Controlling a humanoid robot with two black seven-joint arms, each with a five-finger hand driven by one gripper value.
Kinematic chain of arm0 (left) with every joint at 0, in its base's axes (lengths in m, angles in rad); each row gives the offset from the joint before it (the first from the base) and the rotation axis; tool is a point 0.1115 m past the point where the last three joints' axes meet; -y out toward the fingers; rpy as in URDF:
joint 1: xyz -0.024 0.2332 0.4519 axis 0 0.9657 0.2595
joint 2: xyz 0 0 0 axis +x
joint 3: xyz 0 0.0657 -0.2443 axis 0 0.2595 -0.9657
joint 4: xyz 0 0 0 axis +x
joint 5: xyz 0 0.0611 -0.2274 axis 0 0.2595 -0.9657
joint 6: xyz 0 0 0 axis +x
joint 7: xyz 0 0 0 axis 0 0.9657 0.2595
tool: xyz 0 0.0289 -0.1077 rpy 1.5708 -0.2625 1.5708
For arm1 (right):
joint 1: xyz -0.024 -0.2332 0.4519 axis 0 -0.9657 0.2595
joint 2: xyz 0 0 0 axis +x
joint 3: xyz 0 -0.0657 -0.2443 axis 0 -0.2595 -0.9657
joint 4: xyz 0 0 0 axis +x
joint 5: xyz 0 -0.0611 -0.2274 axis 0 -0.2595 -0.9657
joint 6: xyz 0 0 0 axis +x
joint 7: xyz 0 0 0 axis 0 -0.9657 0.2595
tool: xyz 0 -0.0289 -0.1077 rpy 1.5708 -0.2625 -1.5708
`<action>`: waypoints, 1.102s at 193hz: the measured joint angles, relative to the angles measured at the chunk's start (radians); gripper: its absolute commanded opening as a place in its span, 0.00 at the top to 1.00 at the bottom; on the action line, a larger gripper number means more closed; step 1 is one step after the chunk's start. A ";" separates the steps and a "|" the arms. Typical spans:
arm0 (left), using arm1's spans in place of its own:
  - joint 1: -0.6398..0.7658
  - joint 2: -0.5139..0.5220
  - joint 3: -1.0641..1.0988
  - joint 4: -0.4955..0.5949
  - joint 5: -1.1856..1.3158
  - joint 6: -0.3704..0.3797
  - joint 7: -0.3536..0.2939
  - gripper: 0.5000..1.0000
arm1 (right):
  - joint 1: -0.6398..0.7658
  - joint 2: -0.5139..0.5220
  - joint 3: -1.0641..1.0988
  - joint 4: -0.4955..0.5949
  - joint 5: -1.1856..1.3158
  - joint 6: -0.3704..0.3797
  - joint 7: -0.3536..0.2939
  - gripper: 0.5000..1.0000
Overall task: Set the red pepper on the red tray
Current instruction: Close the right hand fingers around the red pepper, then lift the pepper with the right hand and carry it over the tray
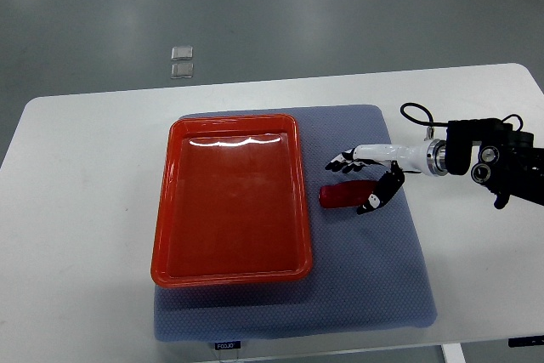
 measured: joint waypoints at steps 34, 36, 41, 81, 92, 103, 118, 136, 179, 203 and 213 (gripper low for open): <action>0.000 0.000 0.000 0.000 0.000 0.000 0.000 0.00 | -0.011 0.001 0.000 0.000 -0.005 -0.007 0.001 0.43; 0.000 0.000 0.000 0.000 0.000 0.000 0.000 0.00 | -0.011 0.001 0.000 0.000 -0.006 -0.008 0.001 0.44; 0.000 0.000 0.000 0.000 0.000 0.000 0.000 0.00 | -0.013 0.001 0.000 0.000 -0.006 -0.011 0.001 0.48; 0.000 0.000 0.000 0.000 0.000 0.000 0.000 0.00 | -0.019 0.001 -0.003 0.000 -0.009 -0.020 0.003 0.73; 0.000 0.000 0.000 0.000 0.000 0.000 0.000 0.00 | -0.021 0.001 -0.004 0.000 -0.012 -0.020 0.004 0.77; 0.000 0.000 -0.001 0.000 0.000 0.000 0.000 0.00 | -0.024 0.001 -0.004 0.001 -0.015 -0.021 0.006 0.81; 0.000 0.000 -0.001 0.000 0.000 0.000 0.000 0.00 | -0.028 0.001 -0.004 0.001 -0.022 -0.023 0.008 0.84; 0.000 0.000 -0.002 0.000 0.000 0.000 0.000 0.00 | -0.031 0.000 -0.005 0.001 -0.027 -0.034 0.008 0.85; 0.000 0.000 -0.002 0.000 0.000 0.000 0.000 0.00 | -0.024 -0.019 -0.003 0.002 -0.025 -0.041 0.009 0.90; 0.000 0.000 -0.002 0.000 0.000 0.000 0.000 0.00 | -0.017 -0.035 0.002 0.002 -0.023 -0.041 0.012 0.90; 0.000 0.000 -0.002 0.000 0.000 0.000 0.000 0.00 | -0.012 -0.040 0.004 0.003 -0.022 -0.041 0.015 0.91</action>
